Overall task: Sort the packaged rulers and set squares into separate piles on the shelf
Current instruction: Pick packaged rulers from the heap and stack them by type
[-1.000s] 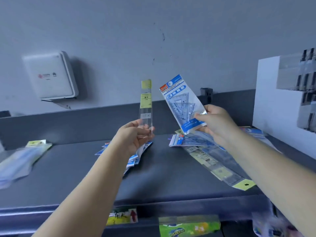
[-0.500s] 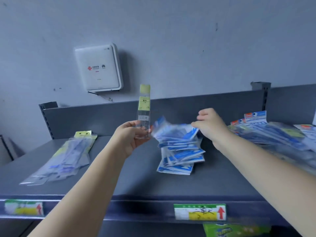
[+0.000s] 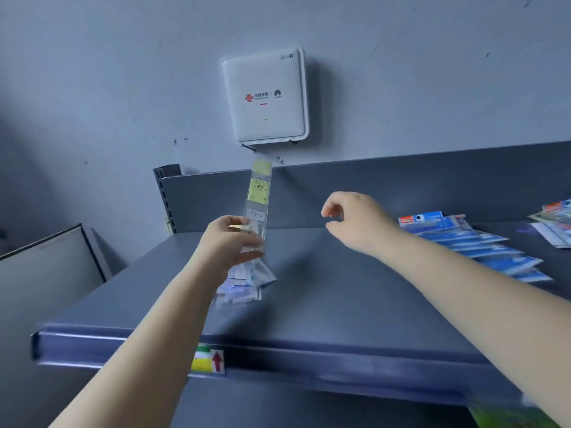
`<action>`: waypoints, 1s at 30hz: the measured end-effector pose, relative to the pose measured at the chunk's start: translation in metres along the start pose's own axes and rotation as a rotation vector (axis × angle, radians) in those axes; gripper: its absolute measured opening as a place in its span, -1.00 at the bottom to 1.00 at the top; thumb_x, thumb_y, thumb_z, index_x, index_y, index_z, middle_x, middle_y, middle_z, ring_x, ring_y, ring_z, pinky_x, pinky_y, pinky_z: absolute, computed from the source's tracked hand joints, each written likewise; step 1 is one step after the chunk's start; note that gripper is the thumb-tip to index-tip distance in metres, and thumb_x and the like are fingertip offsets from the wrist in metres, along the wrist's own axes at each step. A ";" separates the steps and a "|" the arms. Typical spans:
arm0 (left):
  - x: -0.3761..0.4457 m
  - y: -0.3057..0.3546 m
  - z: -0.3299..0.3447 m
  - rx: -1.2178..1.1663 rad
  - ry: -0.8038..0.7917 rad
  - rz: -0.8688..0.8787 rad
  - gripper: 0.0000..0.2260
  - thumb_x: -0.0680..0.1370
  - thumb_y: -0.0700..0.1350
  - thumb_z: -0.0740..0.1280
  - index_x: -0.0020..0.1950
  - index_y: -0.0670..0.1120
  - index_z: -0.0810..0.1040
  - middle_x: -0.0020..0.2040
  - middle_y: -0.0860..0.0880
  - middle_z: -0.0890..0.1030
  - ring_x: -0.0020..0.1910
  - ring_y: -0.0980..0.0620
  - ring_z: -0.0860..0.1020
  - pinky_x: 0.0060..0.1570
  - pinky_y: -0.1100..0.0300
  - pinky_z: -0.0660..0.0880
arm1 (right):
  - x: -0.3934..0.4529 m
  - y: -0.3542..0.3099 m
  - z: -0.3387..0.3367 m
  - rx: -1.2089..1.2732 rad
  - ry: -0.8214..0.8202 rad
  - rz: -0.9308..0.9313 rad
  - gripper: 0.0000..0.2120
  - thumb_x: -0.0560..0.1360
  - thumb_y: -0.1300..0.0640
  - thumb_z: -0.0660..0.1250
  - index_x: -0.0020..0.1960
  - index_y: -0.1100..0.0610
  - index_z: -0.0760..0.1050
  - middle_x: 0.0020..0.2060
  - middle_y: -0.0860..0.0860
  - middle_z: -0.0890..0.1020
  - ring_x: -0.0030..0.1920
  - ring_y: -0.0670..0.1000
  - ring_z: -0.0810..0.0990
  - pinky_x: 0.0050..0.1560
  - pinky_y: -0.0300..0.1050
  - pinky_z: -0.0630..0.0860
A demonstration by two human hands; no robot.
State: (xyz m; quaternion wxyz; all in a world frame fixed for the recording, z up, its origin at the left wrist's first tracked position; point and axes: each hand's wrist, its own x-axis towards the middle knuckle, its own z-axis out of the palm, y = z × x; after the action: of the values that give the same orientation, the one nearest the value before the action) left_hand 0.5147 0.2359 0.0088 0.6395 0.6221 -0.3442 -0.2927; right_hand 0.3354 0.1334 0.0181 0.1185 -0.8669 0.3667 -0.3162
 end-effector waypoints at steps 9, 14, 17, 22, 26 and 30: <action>0.007 -0.024 -0.059 1.018 0.240 0.134 -0.59 0.45 -0.03 0.37 0.25 -0.14 0.41 0.11 -0.05 0.52 -0.08 -0.01 0.43 -0.14 0.17 0.34 | 0.020 -0.032 0.044 -0.177 -0.183 0.004 -0.80 0.49 0.17 0.21 0.09 -0.01 0.46 0.14 -0.08 0.52 0.17 0.01 0.46 0.19 -0.05 0.32; 0.007 -0.019 -0.045 1.225 0.234 0.301 -0.65 0.50 0.06 0.28 0.22 -0.05 0.43 0.14 -0.01 0.50 0.10 -0.05 0.47 -0.12 0.16 0.38 | 0.017 -0.026 0.038 -0.307 -0.156 -0.041 -0.79 0.51 0.15 0.20 0.13 0.03 0.44 0.13 -0.04 0.50 0.15 0.04 0.46 0.12 -0.06 0.29; 0.004 -0.012 -0.016 1.287 0.200 0.393 -0.69 0.52 0.03 0.25 0.20 -0.06 0.45 0.15 -0.02 0.51 0.13 -0.07 0.47 -0.12 0.15 0.38 | 0.009 -0.015 0.023 -0.416 -0.101 -0.093 -0.78 0.52 0.14 0.18 0.15 0.04 0.43 0.11 -0.03 0.49 0.12 0.06 0.46 0.04 -0.09 0.25; -0.002 0.000 0.056 1.367 0.114 0.579 -0.68 0.53 0.06 0.23 0.24 -0.03 0.43 0.15 -0.01 0.51 0.18 -0.07 0.44 0.03 0.13 0.36 | -0.013 0.021 -0.018 -0.588 0.004 -0.113 -0.80 0.53 0.12 0.16 0.14 0.08 0.42 0.09 -0.01 0.50 0.12 0.07 0.43 0.00 -0.07 0.24; -0.015 0.006 0.127 1.365 0.054 0.695 -0.69 0.55 0.06 0.21 0.23 -0.06 0.42 0.13 -0.03 0.50 0.14 -0.08 0.45 -0.05 0.13 0.32 | -0.039 0.064 -0.059 -0.686 0.054 -0.093 -0.80 0.52 0.13 0.16 0.13 0.07 0.42 0.07 -0.02 0.50 0.11 0.07 0.42 -0.01 -0.08 0.21; -0.036 0.009 0.199 1.354 -0.047 0.745 -0.66 0.56 0.05 0.20 0.28 -0.07 0.38 0.18 -0.03 0.46 0.17 -0.06 0.42 -0.10 0.15 0.33 | -0.064 0.107 -0.098 -0.765 0.055 -0.072 -0.79 0.54 0.10 0.14 0.15 0.08 0.38 0.08 -0.01 0.48 0.13 0.07 0.41 0.01 -0.06 0.22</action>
State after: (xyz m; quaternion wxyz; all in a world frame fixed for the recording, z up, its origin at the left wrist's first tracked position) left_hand 0.3327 0.1464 0.0129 0.1683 0.7144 -0.6482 0.2028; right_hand 0.1793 0.1064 0.0170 -0.2345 -0.8521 0.4305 -0.1835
